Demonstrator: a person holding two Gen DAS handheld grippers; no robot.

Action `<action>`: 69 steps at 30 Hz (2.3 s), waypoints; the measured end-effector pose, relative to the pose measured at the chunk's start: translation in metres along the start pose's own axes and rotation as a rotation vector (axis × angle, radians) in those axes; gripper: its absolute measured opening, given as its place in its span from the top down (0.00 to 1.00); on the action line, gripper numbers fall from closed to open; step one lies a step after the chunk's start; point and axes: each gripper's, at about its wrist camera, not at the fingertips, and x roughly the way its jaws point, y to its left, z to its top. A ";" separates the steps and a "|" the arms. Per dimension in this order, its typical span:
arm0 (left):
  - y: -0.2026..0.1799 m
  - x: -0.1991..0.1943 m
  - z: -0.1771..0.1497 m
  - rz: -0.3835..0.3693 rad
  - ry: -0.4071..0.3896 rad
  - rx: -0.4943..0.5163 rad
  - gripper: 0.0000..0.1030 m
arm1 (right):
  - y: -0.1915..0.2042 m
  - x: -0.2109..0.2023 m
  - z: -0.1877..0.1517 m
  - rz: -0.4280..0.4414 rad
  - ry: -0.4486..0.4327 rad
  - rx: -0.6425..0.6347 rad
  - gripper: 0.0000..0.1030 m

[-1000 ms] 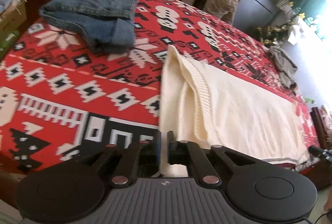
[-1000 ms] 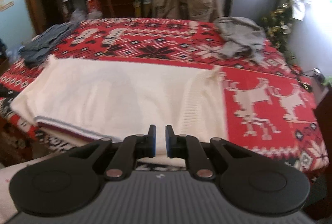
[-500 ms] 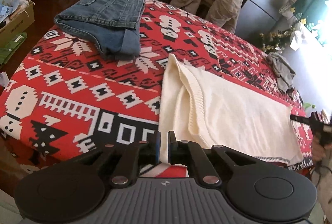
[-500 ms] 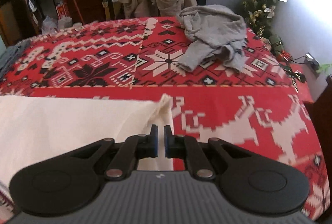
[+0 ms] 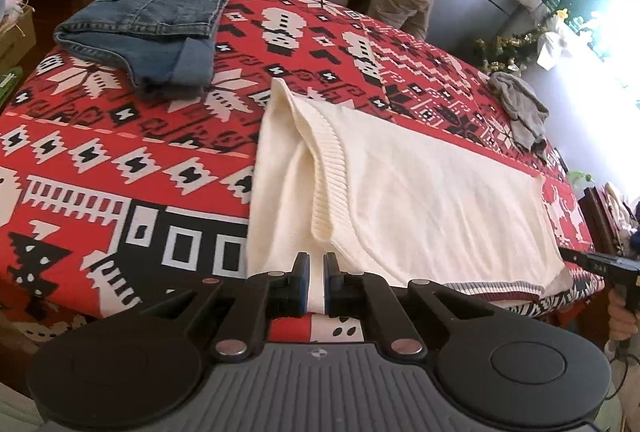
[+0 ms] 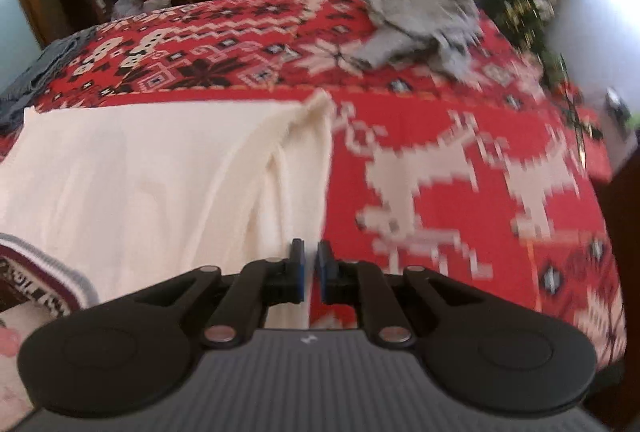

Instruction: Fold clothes

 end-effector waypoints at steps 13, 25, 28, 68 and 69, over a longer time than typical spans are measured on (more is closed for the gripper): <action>0.008 -0.020 -0.008 0.002 -0.042 -0.029 0.95 | 0.034 0.019 0.033 -0.007 -0.036 -0.065 0.94; 0.000 -0.012 -0.011 -0.021 -0.031 -0.002 0.95 | 0.035 0.000 -0.003 -0.037 -0.013 -0.175 0.98; -0.003 -0.006 -0.012 -0.024 -0.019 0.006 0.95 | 0.031 -0.018 -0.024 -0.037 -0.002 -0.184 0.98; -0.064 0.014 -0.011 0.026 -0.263 0.261 0.15 | 0.088 -0.080 -0.020 -0.009 -0.177 -0.105 0.01; -0.061 0.013 -0.013 -0.014 -0.282 0.259 0.11 | 0.089 -0.080 -0.019 -0.001 -0.186 -0.095 0.01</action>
